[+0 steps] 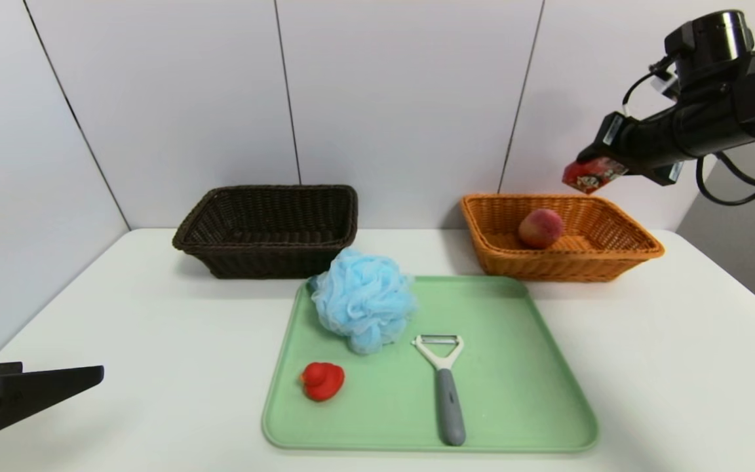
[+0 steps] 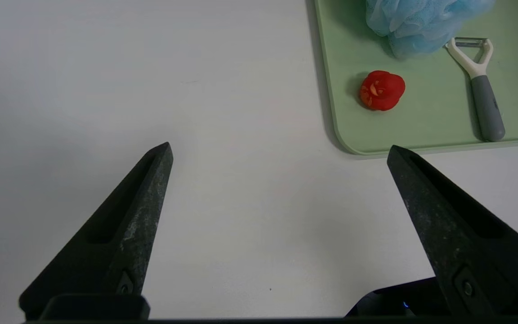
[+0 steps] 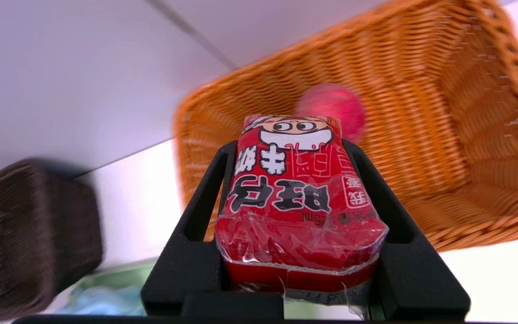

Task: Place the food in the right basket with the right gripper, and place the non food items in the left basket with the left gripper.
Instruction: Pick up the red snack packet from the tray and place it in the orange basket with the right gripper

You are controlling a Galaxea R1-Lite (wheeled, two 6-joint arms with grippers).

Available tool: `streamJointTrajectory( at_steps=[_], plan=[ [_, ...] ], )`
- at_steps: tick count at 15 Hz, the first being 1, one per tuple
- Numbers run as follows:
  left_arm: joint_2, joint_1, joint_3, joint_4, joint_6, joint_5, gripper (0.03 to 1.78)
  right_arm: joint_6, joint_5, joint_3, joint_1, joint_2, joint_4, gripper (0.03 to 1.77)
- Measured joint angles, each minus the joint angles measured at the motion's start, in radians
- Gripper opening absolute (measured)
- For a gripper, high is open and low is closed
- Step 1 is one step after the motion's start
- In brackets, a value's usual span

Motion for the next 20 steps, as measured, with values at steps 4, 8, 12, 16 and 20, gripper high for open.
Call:
streamJointTrajectory(
  at_steps=[4,8,12,16,20],
  plan=[
    [0.0,0.0,0.004,0.0,0.0,0.0,1.69,-0.01,-0.013,0.0,-0.066,0.091,-0.001,0.73],
    [0.002,0.0,0.008,0.0,0.0,0.001,1.69,-0.01,-0.019,0.001,-0.086,0.151,-0.003,0.73],
    [0.005,0.0,0.008,0.0,0.0,0.0,1.69,-0.009,-0.033,0.0,-0.094,0.189,-0.008,0.73],
    [0.007,0.0,0.008,0.0,0.0,0.001,1.69,-0.011,-0.057,0.0,-0.094,0.208,-0.046,0.85],
    [0.007,0.0,0.008,-0.001,0.0,-0.001,1.69,-0.01,-0.056,0.0,-0.093,0.215,-0.044,1.2]
  ],
)
